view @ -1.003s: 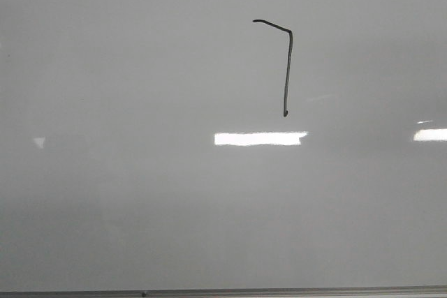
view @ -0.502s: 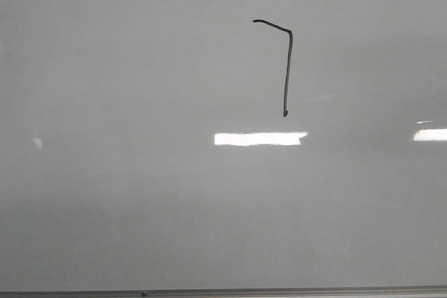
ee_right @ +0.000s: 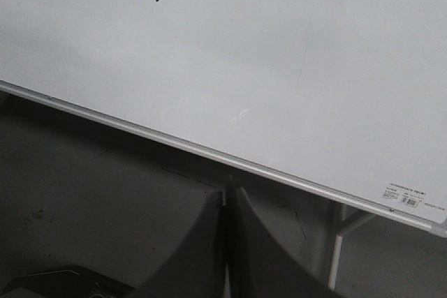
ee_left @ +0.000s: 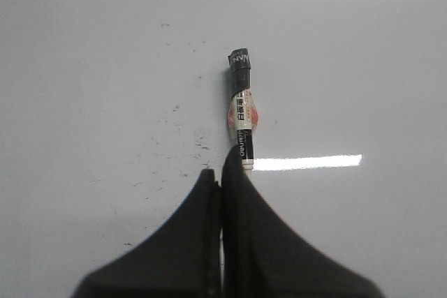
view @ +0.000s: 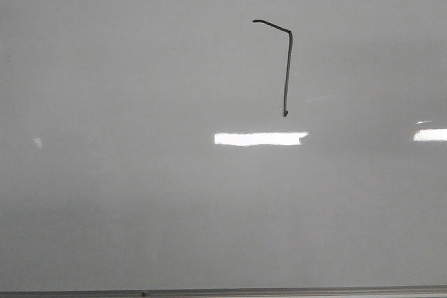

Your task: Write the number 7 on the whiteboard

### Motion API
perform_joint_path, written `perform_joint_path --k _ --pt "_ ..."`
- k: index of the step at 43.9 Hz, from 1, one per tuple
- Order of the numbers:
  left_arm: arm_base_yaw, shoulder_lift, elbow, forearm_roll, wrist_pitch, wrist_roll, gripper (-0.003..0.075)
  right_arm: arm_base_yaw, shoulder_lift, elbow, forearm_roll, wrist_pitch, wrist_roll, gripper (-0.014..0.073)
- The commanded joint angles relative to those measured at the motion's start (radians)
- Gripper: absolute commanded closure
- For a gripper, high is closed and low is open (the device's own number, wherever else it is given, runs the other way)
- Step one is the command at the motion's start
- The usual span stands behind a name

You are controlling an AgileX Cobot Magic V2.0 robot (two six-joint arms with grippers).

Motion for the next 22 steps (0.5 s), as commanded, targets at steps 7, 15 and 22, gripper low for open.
perform_joint_path --k 7,15,22 --pt "-0.009 -0.015 0.012 -0.01 -0.09 -0.005 0.0741 -0.007 0.015 -0.021 0.0 -0.06 -0.001 0.0661" --pt "-0.014 -0.015 0.012 -0.01 -0.09 -0.005 0.0741 -0.007 0.015 -0.021 0.0 -0.06 -0.001 0.0661" --pt "-0.014 -0.015 0.012 -0.01 -0.09 -0.005 0.0741 -0.007 0.014 -0.019 0.0 -0.061 -0.001 0.0661"
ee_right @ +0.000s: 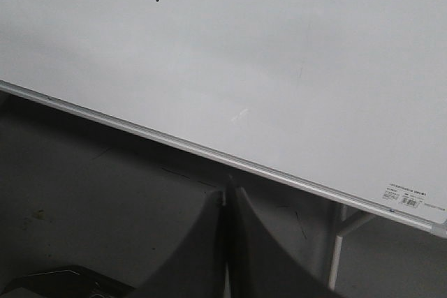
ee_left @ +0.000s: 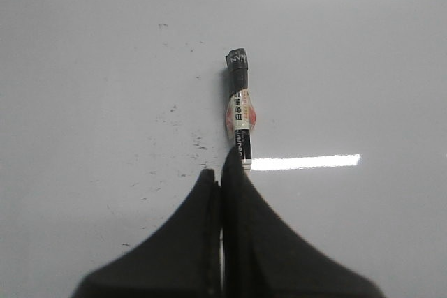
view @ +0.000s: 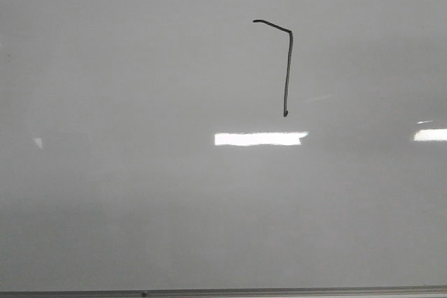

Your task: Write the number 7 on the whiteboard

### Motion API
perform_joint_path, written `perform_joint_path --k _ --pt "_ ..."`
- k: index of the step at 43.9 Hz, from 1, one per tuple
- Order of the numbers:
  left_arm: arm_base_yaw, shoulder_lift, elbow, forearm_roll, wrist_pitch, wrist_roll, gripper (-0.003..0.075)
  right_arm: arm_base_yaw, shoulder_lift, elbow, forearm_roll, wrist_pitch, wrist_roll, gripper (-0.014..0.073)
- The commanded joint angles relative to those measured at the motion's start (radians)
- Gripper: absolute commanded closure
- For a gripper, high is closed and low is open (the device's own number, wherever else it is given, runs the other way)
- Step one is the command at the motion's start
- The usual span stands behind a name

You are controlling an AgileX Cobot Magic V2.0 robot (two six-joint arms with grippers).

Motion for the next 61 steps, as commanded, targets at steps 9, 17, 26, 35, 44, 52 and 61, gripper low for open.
perform_joint_path --k 9,17,26,35,44,52,61 --pt "-0.008 -0.015 0.012 -0.009 -0.09 -0.005 0.0741 -0.081 -0.019 0.047 -0.082 -0.148 -0.009 0.0661" --pt "-0.008 -0.015 0.012 -0.009 -0.09 -0.005 0.0741 -0.151 -0.12 0.281 -0.072 -0.538 -0.009 0.0661" --pt "-0.008 -0.015 0.012 -0.009 -0.09 -0.005 0.0741 -0.198 -0.22 0.53 -0.07 -0.886 -0.008 0.0661" --pt "-0.008 -0.015 0.012 -0.009 -0.09 -0.005 0.0741 -0.2 -0.277 0.719 -0.07 -1.119 -0.008 0.0661" --pt "-0.008 -0.015 0.012 -0.009 -0.09 -0.005 0.0741 -0.202 -0.329 0.844 0.017 -1.26 -0.008 0.0661" --pt "-0.008 -0.013 0.012 -0.009 -0.09 -0.005 0.0741 -0.221 -0.33 0.866 0.022 -1.271 -0.008 0.0661" --pt "-0.008 -0.013 0.012 -0.009 -0.09 -0.005 0.0741 -0.228 -0.33 0.866 0.022 -1.28 -0.008 0.0661"
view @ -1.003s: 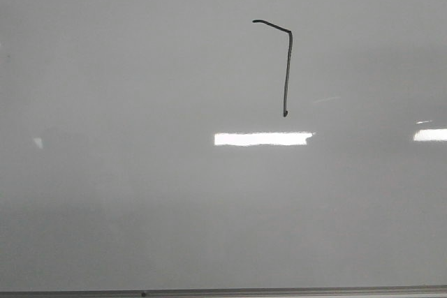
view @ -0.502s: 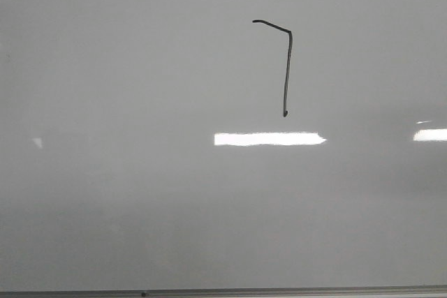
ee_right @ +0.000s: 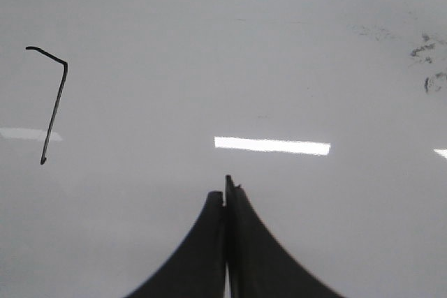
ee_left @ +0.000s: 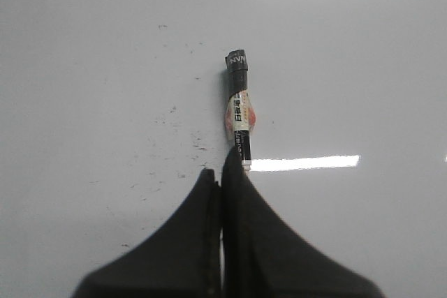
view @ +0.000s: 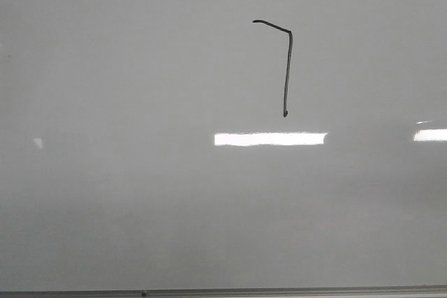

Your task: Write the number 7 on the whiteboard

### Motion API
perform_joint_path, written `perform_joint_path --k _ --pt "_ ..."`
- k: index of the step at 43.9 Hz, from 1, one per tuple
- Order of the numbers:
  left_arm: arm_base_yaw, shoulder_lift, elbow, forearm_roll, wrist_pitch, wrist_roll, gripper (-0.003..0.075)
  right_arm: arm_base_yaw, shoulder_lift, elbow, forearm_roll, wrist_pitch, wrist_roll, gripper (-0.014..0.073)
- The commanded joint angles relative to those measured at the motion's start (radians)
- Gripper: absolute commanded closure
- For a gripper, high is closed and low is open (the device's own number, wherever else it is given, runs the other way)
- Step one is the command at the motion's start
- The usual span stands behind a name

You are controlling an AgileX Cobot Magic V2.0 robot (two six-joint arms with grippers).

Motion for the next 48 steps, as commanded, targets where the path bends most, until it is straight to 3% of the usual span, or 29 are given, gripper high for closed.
perform_joint_path --k 1,48 --pt "-0.008 -0.013 0.012 -0.009 -0.087 -0.005 0.0741 -0.007 -0.019 -0.002 0.002 -0.089 -0.006 0.0661" --pt "-0.008 -0.013 0.012 -0.009 -0.087 -0.005 0.0741 -0.044 -0.018 -0.002 0.002 -0.138 -0.006 0.0661"
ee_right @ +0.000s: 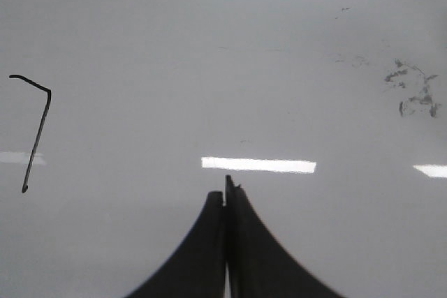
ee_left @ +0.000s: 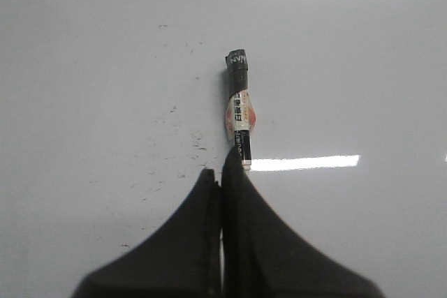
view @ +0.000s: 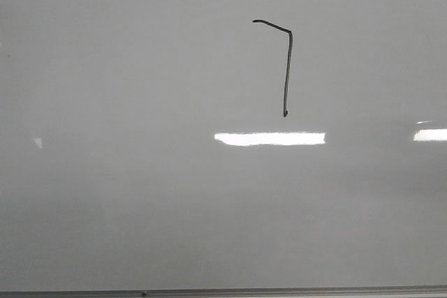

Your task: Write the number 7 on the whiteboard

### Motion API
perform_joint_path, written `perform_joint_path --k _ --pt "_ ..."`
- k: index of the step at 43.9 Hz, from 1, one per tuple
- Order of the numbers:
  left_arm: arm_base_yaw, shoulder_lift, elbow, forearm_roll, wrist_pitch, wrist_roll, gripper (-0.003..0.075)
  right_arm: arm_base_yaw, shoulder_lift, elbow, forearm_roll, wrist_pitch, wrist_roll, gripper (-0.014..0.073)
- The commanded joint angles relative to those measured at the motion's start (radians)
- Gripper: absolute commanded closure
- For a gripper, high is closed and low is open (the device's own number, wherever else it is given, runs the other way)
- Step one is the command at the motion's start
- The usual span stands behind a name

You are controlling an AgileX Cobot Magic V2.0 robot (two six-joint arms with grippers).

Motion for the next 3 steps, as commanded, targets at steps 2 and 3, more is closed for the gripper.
perform_joint_path --k 2,3 --pt "-0.008 -0.013 0.012 -0.009 -0.087 -0.005 0.0741 -0.007 -0.018 -0.002 0.0 -0.083 -0.004 0.0661" --pt "-0.008 -0.013 0.012 -0.009 -0.087 -0.005 0.0741 -0.007 -0.018 -0.002 0.0 -0.083 -0.004 0.0661"
